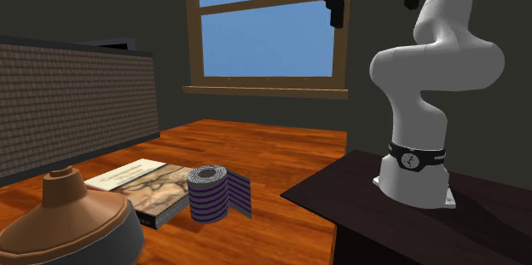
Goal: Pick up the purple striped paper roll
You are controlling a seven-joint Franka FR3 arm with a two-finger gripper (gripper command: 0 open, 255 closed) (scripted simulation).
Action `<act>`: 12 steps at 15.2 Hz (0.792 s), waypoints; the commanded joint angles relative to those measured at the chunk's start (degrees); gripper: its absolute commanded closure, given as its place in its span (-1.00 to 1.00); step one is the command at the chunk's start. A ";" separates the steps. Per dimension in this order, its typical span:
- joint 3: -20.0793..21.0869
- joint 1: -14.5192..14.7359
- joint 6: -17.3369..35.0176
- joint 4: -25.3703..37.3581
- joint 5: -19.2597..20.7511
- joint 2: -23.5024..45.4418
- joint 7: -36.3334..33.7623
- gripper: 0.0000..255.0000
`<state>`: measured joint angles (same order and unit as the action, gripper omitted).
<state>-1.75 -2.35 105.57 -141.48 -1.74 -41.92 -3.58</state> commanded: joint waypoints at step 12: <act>-9.45 -6.60 17.68 -5.08 5.37 15.31 6.63 -1.00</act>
<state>-10.48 -8.51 121.73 -146.52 3.33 -28.25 2.57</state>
